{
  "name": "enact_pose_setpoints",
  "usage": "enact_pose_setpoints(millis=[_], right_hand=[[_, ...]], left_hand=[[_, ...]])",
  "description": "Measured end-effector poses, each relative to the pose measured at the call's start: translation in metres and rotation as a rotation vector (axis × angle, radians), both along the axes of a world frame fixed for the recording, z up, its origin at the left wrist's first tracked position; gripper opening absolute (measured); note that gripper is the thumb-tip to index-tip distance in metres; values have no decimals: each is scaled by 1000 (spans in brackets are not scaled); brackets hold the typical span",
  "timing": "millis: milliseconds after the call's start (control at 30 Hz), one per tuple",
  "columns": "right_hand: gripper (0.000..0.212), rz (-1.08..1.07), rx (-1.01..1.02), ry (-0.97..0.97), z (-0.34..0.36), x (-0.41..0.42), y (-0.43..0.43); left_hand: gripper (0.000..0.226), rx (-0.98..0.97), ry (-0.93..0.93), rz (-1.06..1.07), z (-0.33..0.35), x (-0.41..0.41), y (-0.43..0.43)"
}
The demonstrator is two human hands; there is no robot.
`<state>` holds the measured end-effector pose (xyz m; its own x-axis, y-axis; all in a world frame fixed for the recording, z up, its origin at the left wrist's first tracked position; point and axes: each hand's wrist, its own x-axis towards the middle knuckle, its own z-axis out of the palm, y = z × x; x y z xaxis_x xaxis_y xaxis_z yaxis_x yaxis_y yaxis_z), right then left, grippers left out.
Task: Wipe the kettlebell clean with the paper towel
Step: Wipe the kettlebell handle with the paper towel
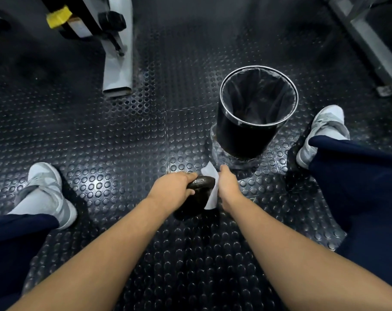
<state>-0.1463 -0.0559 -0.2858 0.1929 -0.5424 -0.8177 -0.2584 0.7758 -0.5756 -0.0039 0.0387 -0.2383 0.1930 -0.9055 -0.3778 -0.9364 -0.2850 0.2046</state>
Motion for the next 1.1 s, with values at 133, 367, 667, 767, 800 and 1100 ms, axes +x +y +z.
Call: enact_pose_setpoints(millis=[133, 367, 667, 767, 800, 1100], right_hand=[[70, 90, -23, 14, -3, 7, 4], [55, -3, 173, -172, -6, -9, 14], [50, 114, -92, 64, -2, -1, -11], [59, 139, -21, -3, -11, 4, -5], [59, 108, 37, -47, -12, 5, -1], [68, 157, 120, -86, -12, -4, -12]], left_hand=[[47, -3, -9, 3, -1, -2, 1], [46, 19, 16, 23, 1, -2, 2], [43, 47, -11, 23, 1, -5, -1], [45, 47, -4, 30, -1, -5, -2], [44, 50, -1, 32, -1, -4, -2], [36, 45, 24, 41, -3, -3, -2]])
